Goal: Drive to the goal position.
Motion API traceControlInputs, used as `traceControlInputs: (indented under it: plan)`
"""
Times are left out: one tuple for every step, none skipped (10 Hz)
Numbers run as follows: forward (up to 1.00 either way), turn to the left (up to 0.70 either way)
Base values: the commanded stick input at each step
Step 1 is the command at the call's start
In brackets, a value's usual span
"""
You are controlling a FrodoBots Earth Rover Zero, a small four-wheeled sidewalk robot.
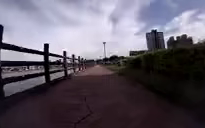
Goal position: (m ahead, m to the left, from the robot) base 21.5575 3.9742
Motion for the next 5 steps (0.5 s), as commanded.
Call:
traceControlInputs:
  plan:
    - [0.7, 0.11]
    - [0.7, 0.11]
    - [0.7, 0.11]
    - [0.7, 0.11]
    - [0.7, 0.11]
